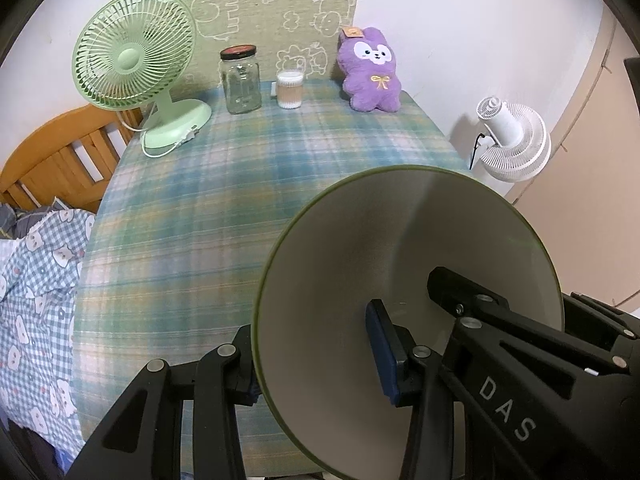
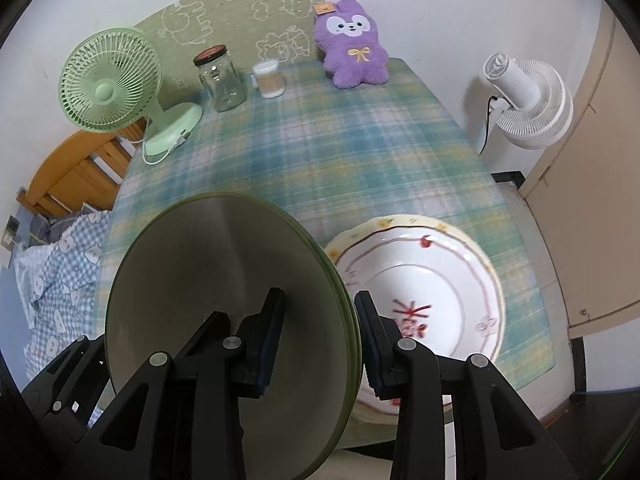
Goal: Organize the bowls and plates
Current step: 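Lower the bowl into the bowl stack with both grippers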
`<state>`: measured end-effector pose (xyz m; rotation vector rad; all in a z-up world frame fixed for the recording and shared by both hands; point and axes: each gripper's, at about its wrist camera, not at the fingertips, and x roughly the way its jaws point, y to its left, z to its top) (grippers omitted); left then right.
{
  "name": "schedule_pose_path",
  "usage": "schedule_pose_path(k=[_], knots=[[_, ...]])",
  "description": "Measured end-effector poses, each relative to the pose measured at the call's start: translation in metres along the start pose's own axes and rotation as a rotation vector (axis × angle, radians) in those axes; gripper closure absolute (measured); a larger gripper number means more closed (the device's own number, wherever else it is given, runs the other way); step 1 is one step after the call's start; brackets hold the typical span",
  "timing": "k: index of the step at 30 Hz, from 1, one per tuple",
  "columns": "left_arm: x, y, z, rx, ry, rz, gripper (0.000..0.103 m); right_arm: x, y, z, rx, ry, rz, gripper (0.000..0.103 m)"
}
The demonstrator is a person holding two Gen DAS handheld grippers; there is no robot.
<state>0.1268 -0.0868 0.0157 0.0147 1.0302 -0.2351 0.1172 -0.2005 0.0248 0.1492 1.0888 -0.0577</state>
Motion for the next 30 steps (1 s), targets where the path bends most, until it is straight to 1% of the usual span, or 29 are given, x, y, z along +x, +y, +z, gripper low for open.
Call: schedule_pose_path(k=[9,17,30], knots=[[0.015,-0.042,0.004,-0.035,0.021,0.007,0.059,0.007,-0.046,0.010,-0.021,0.027,0.006,0.063],[0.035,-0.072,0.002,-0.065,0.056,0.013,0.059,0.023,-0.081,0.015,-0.040,0.069,0.009,0.063],[0.069,-0.096,-0.007,-0.108,0.139,0.036,0.059,0.055,-0.111,0.013,-0.064,0.158,0.026,0.064]])
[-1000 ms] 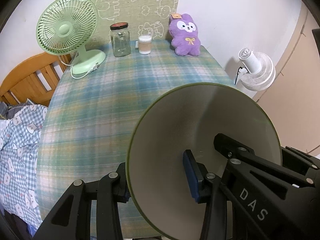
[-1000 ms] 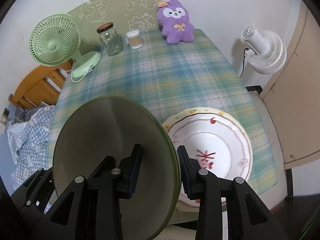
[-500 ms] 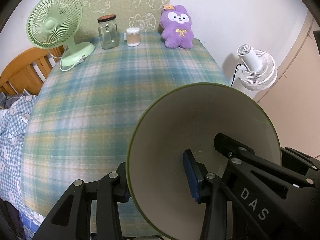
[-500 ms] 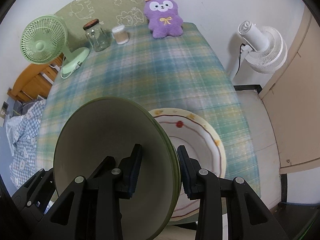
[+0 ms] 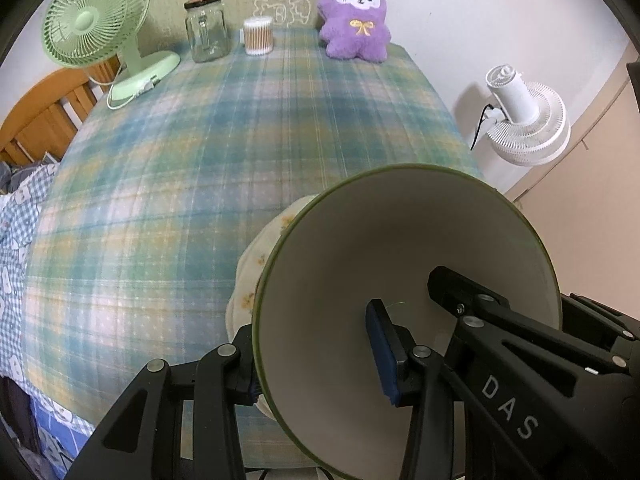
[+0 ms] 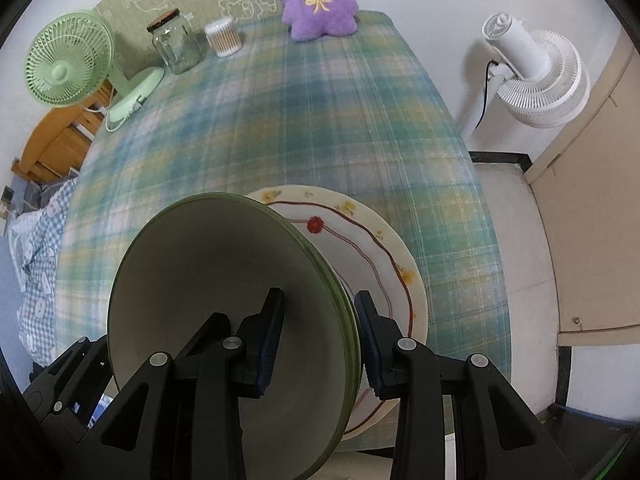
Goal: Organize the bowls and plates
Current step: 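Lower the bowl into the bowl stack with both grippers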
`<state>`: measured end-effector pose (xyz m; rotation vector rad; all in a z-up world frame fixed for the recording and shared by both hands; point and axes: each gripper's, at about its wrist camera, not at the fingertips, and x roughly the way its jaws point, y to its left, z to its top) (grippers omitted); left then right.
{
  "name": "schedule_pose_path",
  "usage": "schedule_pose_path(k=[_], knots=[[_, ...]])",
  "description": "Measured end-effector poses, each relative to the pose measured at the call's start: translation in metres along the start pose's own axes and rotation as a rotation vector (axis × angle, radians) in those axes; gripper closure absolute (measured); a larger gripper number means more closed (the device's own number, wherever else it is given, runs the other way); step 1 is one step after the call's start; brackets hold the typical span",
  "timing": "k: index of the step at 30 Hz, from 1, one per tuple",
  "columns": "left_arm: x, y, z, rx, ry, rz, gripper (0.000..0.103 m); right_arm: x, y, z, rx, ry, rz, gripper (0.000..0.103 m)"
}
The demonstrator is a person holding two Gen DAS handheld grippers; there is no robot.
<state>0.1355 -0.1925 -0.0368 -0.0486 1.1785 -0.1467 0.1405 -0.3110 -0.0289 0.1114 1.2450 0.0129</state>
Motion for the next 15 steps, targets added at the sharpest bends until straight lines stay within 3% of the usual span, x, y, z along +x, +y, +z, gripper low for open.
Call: schedule_pose_path(k=[12,15], knots=[[0.002,-0.010,0.001,0.016,-0.020,0.040,0.060,0.005,-0.004,0.004,-0.040,0.004,0.017,0.061],[0.003,-0.013,0.001,0.041,-0.010,0.035,0.052,0.005,-0.004,0.002,-0.054,-0.003,0.017,0.061]])
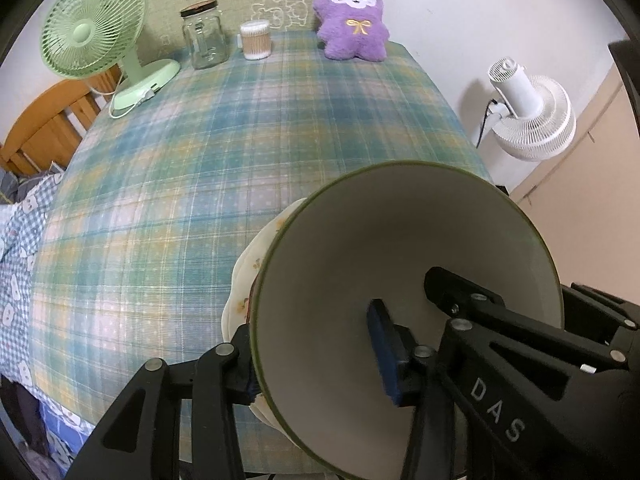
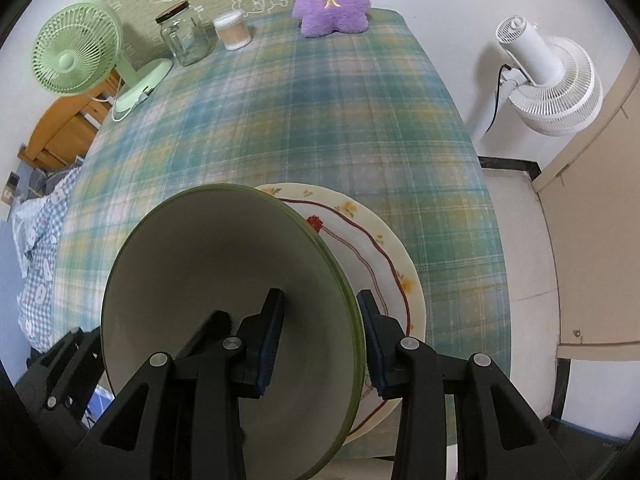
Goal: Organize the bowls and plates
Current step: 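Lower the bowl into the bowl stack with both grippers, then open both grippers and lift them away from the stack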
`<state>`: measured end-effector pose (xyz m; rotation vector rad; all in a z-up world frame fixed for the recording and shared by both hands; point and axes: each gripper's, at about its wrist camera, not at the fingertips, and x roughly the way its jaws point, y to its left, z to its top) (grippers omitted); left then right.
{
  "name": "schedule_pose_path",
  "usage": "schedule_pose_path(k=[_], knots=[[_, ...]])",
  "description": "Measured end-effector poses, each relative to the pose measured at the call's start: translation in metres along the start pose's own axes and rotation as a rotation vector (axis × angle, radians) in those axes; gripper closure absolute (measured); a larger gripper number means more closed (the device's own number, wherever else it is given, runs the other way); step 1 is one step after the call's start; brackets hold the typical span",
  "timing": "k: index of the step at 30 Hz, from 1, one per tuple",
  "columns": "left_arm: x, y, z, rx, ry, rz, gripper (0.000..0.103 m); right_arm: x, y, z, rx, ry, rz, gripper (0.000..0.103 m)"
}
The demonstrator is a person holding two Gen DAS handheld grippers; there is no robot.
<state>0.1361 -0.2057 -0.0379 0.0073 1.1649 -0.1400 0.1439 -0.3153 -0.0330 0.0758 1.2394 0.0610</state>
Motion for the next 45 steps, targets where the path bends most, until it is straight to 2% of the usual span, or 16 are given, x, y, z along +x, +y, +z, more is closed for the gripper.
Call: schedule_pose_path(k=[2,3,4,6,8,10,15,17,23,29,31,36,41,45], knots=[[0.000,0.000,-0.001,0.003,0.004,-0.002,0.048,-0.002,0.000,-0.001,-0.011,-0.008,-0.009,0.061],[-0.001,0.000,0.000,0.003,0.006,-0.001,0.047,-0.003,0.000,-0.002,-0.019,-0.013,-0.014,0.057],[-0.002,0.000,0.000,0.004,0.007,0.001,0.044,-0.006,0.001,-0.002,-0.027,-0.022,-0.021,0.051],[-0.005,0.000,0.001,0.005,-0.003,0.006,0.041,-0.009,0.000,-0.002,-0.024,-0.040,-0.028,0.033],[-0.011,0.002,0.002,0.004,-0.019,0.013,0.033,-0.016,-0.002,-0.002,-0.012,-0.063,-0.037,0.029],[-0.017,0.005,0.004,0.001,-0.037,0.015,0.027,-0.022,-0.002,-0.001,-0.007,-0.081,-0.034,0.028],[-0.039,0.013,0.004,-0.004,-0.101,-0.031,0.025,-0.042,0.008,0.003,-0.030,-0.149,-0.054,0.028],[-0.049,0.019,0.006,-0.012,-0.136,-0.036,0.019,-0.054,0.014,0.006,-0.051,-0.187,-0.059,0.028],[-0.076,0.046,0.010,-0.026,-0.238,0.010,0.013,-0.081,0.043,0.008,-0.072,-0.283,-0.073,0.028],[-0.103,0.087,0.009,-0.024,-0.316,0.020,0.010,-0.100,0.085,0.003,-0.061,-0.370,-0.091,0.026],[-0.111,0.104,0.009,-0.018,-0.343,0.023,0.009,-0.104,0.098,0.000,-0.033,-0.390,-0.093,0.022],[-0.126,0.148,0.002,0.006,-0.386,0.036,0.006,-0.111,0.133,-0.009,0.031,-0.446,-0.106,0.021],[-0.131,0.190,-0.013,0.035,-0.402,0.033,0.003,-0.114,0.169,-0.020,0.080,-0.490,-0.143,0.020],[-0.132,0.218,-0.021,0.058,-0.412,0.047,0.003,-0.117,0.192,-0.032,0.100,-0.520,-0.161,0.015]])
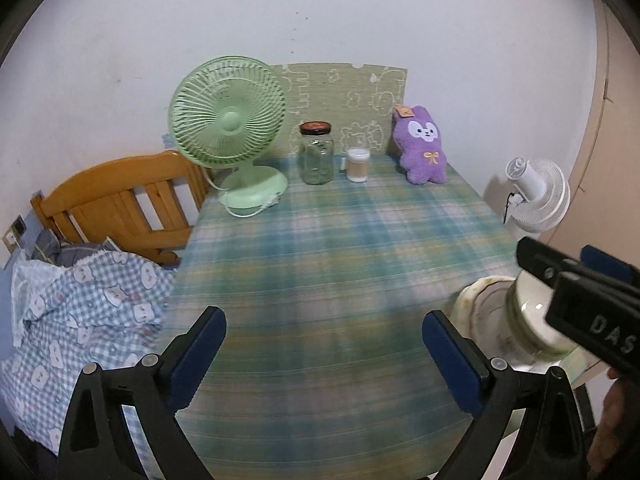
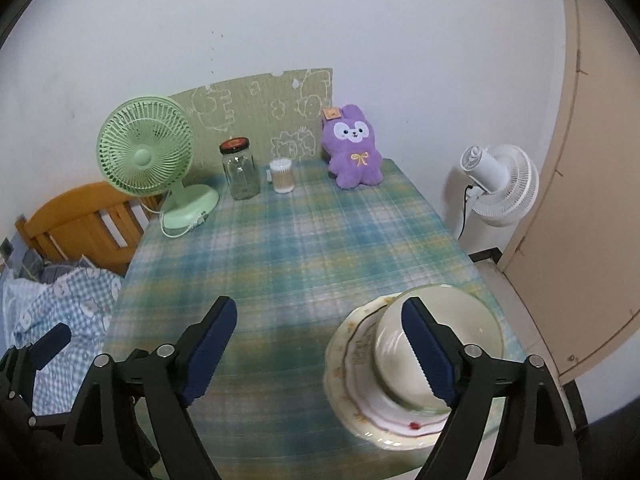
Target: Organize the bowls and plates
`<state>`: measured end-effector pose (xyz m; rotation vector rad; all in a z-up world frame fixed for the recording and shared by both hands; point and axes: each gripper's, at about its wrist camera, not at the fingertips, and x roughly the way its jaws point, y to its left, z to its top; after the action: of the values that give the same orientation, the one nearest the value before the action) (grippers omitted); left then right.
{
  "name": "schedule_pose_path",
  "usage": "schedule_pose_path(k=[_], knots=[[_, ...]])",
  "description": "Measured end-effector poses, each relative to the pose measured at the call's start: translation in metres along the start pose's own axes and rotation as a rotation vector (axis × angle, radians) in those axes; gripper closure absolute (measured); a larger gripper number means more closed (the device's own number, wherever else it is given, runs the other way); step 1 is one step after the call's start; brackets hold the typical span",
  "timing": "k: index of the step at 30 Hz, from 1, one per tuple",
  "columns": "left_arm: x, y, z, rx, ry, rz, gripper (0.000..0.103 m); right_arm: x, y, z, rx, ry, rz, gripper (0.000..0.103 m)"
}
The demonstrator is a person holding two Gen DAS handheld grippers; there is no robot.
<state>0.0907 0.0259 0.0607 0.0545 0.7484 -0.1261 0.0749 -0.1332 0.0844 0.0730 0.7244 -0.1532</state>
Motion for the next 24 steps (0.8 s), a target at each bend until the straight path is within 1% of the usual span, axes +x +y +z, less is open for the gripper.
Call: schedule_pose_path(k=[2,5,9,11,15,17,20,24], knots=[[-0.002,0.010,-0.002,0.001,-0.003,0.007,0.003,-0.006,0.009,-0.006,-0.001,-0.006,-0.002,0.014],[-0.008,0.025,-0.007,-0.023,-0.019,0.009,0.003,-0.014,0.020,-0.015,-0.012,-0.011,0.004,0.013],[-0.015,0.038,-0.021,-0.045,-0.046,0.042,0.003,-0.018,0.024,-0.032,-0.006,-0.022,0.017,0.010],[-0.017,0.040,-0.028,-0.048,-0.052,0.053,0.003,-0.019,0.025,-0.043,-0.006,-0.023,0.027,0.010],[-0.021,0.041,-0.048,-0.042,-0.080,0.059,0.003,-0.020,0.023,-0.065,-0.013,-0.052,0.041,0.010],[-0.022,0.042,-0.057,-0.050,-0.092,0.064,0.002,-0.020,0.023,-0.075,-0.024,-0.056,0.034,0.010],[-0.026,0.040,-0.072,-0.062,-0.132,0.068,0.002,-0.018,0.020,-0.090,-0.052,-0.073,0.026,0.010],[-0.024,0.033,-0.086,-0.071,-0.146,0.069,0.001,-0.015,0.012,-0.106,-0.048,-0.092,0.021,0.010]])
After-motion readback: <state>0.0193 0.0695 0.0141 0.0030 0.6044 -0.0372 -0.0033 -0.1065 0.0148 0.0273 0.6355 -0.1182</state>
